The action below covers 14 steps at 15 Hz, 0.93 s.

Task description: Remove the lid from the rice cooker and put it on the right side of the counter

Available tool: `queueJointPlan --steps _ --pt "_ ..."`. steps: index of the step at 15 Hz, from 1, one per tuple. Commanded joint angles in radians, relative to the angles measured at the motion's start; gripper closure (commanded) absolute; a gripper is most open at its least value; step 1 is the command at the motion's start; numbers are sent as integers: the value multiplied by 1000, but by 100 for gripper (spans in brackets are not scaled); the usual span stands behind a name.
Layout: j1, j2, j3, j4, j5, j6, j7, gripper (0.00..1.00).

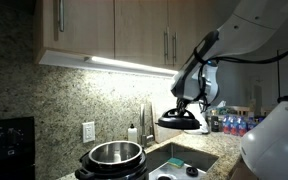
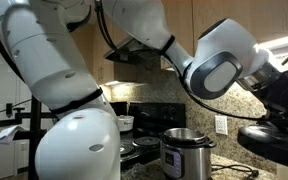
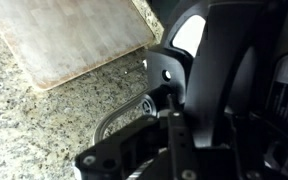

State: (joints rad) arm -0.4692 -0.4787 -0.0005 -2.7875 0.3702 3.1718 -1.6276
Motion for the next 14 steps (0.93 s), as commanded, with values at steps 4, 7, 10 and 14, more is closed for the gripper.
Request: queueJointPlan --steps 4,7,10,14 --pt "21 13 -45 2 -168 7 141 98" --pt "-4 59 -93 44 -311 -9 243 98" --pt "-2 72 -168 85 -421 -43 321 98" --pt "-5 119 -247 184 -520 -109 374 98"
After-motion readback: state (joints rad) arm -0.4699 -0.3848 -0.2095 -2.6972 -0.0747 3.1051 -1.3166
